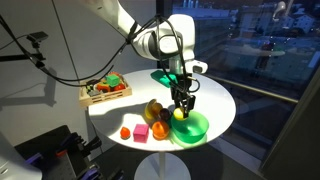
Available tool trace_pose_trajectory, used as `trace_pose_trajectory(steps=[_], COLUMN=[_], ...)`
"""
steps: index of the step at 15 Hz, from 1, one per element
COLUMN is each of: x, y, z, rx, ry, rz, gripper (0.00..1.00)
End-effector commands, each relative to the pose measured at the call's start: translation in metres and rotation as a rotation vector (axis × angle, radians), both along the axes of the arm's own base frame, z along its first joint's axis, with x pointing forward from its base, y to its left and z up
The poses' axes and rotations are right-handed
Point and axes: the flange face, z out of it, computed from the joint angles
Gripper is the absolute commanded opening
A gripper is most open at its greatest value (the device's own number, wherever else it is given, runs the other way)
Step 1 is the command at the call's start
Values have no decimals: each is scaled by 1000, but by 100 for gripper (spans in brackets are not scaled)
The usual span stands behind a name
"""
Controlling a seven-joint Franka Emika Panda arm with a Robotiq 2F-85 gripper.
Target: Pick up the yellow round fruit on the table and put it in the green bowl and then pick up the green bowl and move it to the left between the fruits and the wooden tray
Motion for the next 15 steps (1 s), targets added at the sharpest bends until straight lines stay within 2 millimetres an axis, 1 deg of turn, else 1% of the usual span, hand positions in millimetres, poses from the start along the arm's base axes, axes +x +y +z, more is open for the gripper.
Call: trace_pose_trajectory(steps=[1, 2, 3, 5, 6, 7, 12, 15], x=[6, 6, 6, 6, 5, 5, 6, 8], y=[-3, -3, -3, -3, -3, -2, 1, 8], z=[0, -1, -2, -2, -2, -2, 0, -1], rx=[-27, -28, -28, -28, -27, -27, -21, -14], ry=[-1, 0, 1, 2, 2, 2, -1, -7], rz=[-1, 3, 3, 4, 5, 6, 10, 26], gripper=[34, 62, 85, 89, 96, 99, 100, 100])
